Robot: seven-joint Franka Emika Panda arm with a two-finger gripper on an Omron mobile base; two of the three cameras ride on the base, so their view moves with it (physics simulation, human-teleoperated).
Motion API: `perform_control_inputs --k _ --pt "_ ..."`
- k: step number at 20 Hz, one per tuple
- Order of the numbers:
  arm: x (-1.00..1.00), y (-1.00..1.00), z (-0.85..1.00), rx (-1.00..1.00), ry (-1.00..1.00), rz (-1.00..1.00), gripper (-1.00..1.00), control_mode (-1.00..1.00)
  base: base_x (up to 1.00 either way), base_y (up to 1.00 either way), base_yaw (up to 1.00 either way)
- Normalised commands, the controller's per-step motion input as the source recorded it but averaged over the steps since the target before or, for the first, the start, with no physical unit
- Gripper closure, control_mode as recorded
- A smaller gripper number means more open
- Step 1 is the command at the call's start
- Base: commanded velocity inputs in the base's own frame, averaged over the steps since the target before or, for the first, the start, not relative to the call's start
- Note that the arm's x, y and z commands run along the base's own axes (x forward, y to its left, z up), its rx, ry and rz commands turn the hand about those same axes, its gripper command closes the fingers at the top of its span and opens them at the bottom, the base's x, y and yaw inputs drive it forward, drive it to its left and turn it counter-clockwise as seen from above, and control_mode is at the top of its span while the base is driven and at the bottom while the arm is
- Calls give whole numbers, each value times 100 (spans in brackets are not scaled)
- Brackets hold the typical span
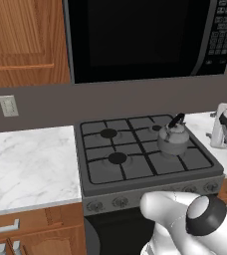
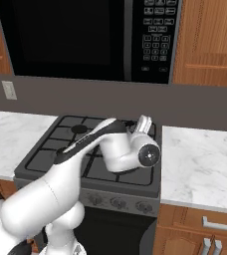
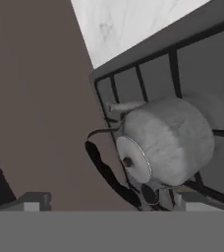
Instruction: The kettle is done boiling. Turn off the stove, then wait for 300 timesteps before moving the kettle to the dining table.
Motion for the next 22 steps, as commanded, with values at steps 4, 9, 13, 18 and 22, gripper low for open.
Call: perform_control_inputs --k 4,9,13,18,22 --pt "27 18 6 -11 18 0 -100 -100 0 0 0" --pt "27 6 0 -13 17 3 -100 -100 0 0 0" --pt "23 1 10 -14 13 4 -100 -100 0 0 0" --pt "20 10 16 -14 10 10 -100 -100 0 0 0" --pt "19 22 17 -12 11 15 -100 -100 0 0 0"
